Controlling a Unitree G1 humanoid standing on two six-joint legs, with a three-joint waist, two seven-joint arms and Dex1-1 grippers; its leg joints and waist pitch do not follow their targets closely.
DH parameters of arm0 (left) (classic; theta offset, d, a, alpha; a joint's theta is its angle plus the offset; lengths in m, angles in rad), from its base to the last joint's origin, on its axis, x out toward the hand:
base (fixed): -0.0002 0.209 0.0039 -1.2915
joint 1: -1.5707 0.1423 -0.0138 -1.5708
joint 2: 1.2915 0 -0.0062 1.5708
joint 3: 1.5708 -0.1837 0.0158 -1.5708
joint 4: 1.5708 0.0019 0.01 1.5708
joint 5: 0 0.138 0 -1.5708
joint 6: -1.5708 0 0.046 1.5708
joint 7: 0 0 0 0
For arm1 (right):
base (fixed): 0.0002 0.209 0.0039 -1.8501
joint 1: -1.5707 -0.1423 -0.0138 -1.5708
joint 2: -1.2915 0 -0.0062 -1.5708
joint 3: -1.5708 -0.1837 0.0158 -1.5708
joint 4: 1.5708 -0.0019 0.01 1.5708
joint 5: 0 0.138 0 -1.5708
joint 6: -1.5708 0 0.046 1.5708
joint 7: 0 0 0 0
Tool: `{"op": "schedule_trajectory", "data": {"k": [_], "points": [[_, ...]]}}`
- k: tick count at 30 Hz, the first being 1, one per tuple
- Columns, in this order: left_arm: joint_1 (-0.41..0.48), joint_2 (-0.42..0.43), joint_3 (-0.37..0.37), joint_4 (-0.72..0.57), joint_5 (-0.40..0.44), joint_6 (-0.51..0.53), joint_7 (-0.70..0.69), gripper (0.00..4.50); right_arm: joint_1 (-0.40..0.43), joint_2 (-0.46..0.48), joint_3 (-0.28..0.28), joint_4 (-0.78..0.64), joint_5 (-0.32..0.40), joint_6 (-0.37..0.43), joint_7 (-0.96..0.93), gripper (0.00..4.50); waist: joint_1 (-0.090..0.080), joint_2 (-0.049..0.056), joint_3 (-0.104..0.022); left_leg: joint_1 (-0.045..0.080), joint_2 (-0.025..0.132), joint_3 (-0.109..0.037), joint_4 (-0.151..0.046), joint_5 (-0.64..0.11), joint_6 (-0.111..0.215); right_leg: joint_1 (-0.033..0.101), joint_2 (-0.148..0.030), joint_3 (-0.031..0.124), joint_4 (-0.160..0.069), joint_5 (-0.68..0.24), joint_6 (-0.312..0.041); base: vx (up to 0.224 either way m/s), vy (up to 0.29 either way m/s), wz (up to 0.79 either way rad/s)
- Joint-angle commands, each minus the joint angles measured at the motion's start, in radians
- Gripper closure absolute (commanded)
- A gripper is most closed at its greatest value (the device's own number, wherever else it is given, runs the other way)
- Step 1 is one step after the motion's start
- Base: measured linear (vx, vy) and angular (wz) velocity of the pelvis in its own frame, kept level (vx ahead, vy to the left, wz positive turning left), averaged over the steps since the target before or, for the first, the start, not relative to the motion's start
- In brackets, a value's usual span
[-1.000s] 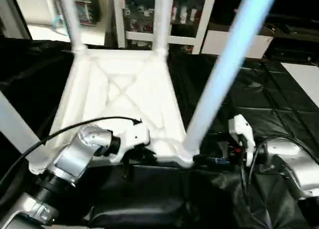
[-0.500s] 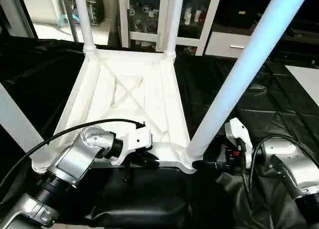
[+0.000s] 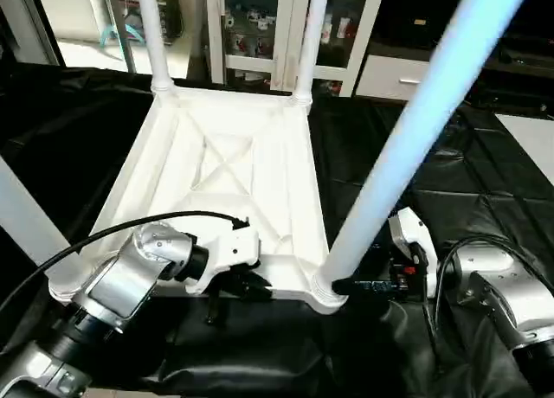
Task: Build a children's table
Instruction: Rotate leg to tighten
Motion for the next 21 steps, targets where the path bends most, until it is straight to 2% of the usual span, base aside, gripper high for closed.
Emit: {"op": "schedule_trajectory", "data": {"k": [1,8,11,13,14,15,16,17,19,21], "points": [[0.005,0.002,-0.03,-0.022,-0.004,0.01,-0.03,4.5,0.004,-0.012,0.008,-0.023,0.014,0.009,0.019,2.52,-0.006,0.011,-0.054,0.007,0.035,-0.008,-0.08,-0.205,0.023,0.047,-0.055,0.054,-0.059,-0.239,-0.205,0.0,0.0,0.0],[-0.003,0.006,-0.032,-0.017,-0.003,0.015,-0.033,4.5,0.005,-0.003,0.002,-0.024,0.004,0.026,-0.005,2.57,-0.009,0.011,-0.053,0.008,0.035,-0.008,-0.08,-0.215,0.021,0.047,-0.054,0.053,-0.059,-0.231,-0.211,0.0,0.0,0.0],[-0.007,0.002,-0.032,-0.011,-0.002,0.014,-0.03,4.5,0.0,0.006,0.001,-0.004,-0.021,0.021,-0.047,2.57,-0.012,0.011,-0.051,0.008,0.036,-0.009,-0.083,-0.234,0.015,0.046,-0.055,0.053,-0.063,-0.266,-0.202,0.0,0.0,0.0],[-0.022,-0.023,-0.014,0.022,0.022,0.023,0.039,4.5,-0.015,0.046,-0.015,0.051,-0.075,0.001,-0.173,2.57,-0.017,0.012,-0.051,0.008,0.036,-0.009,-0.084,-0.249,0.005,0.045,-0.056,0.053,-0.067,-0.295,-0.194,0.0,0.0,0.0],[-0.035,-0.043,0.0,0.047,0.04,0.041,0.094,4.5,-0.023,0.069,-0.024,0.077,-0.101,-0.003,-0.244,2.57,-0.023,0.012,-0.045,0.007,0.033,-0.011,-0.087,-0.288,-0.009,0.042,-0.055,0.05,-0.076,-0.369,-0.173,0.0,0.0,0.0],[-0.043,-0.057,0.009,0.064,0.051,0.053,0.131,4.5,-0.029,0.084,-0.03,0.094,-0.118,-0.005,-0.29,2.58,-0.026,0.011,-0.045,0.01,0.032,-0.013,-0.086,-0.305,-0.017,0.041,-0.056,0.049,-0.08,-0.407,-0.161,0.0,0.0,0.0],[-0.066,-0.099,0.034,0.102,0.061,0.085,0.209,4.5,-0.042,0.125,-0.044,0.124,-0.15,0.001,-0.405,2.58,-0.029,0.014,-0.05,0.014,0.03,-0.018,-0.085,-0.33,-0.028,0.044,-0.059,0.045,-0.085,-0.47,-0.139,0.0,0.0,0.0],[-0.084,-0.132,0.046,0.129,0.068,0.104,0.261,4.5,-0.052,0.161,-0.055,0.144,-0.172,0.009,-0.497,2.59,-0.037,0.011,-0.049,0.009,0.029,-0.02,-0.085,-0.331,-0.037,0.043,-0.06,0.043,-0.09,-0.504,-0.12,-0.056,0.001,-0.05],[-0.108,-0.172,0.057,0.161,0.081,0.121,0.325,4.5,-0.066,0.207,-0.069,0.165,-0.197,0.026,-0.613,2.62,-0.047,0.013,-0.05,0.009,0.025,-0.024,-0.084,-0.35,-0.044,0.041,-0.061,0.037,-0.099,-0.557,-0.09,-0.053,0.004,-0.07],[-0.134,-0.214,0.069,0.192,0.09,0.145,0.386,4.5,-0.077,0.256,-0.084,0.184,-0.22,0.047,-0.73,2.62,-0.057,0.01,-0.053,0.002,0.024,-0.028,-0.082,-0.343,-0.039,0.046,-0.062,0.033,-0.103,-0.571,-0.073,0.0,0.0,0.0]]}}
